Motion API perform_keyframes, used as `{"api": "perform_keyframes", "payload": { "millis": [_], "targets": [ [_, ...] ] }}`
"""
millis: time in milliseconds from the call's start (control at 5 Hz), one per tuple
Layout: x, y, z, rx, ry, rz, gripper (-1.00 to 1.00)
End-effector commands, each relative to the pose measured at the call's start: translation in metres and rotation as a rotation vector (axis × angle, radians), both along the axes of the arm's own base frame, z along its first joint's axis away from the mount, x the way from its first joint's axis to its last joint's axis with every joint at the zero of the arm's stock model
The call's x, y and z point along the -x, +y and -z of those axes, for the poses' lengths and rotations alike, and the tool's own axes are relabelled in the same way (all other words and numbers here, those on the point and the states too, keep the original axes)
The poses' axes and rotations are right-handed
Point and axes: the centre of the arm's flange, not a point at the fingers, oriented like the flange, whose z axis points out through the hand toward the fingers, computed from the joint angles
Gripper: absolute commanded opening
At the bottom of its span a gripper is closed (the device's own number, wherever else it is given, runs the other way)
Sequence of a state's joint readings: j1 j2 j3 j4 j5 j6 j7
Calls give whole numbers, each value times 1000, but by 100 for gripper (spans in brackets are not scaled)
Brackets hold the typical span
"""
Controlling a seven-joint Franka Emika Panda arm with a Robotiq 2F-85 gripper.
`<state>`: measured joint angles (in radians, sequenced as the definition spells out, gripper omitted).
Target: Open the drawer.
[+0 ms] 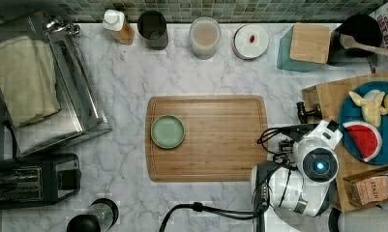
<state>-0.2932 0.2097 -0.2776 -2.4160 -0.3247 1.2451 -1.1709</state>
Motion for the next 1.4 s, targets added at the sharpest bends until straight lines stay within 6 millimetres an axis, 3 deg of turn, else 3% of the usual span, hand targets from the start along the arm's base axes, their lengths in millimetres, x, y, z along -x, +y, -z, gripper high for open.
{"api": "perform_keyframes", "payload": {
  "millis": [200, 400, 600, 800, 1200, 1400],
  "targets": [
    [-9, 8, 3, -68, 29, -2, 100],
    [-12, 19, 2, -95, 46, -84, 100],
    [-28, 42, 9, -143, 85, -209, 100],
    [-29, 78, 14, -205, 89, -230, 100],
    [-22, 181, 23, -250, 103, -213, 100],
    [-25, 220, 38, -292, 129, -253, 100]
  ]
}}
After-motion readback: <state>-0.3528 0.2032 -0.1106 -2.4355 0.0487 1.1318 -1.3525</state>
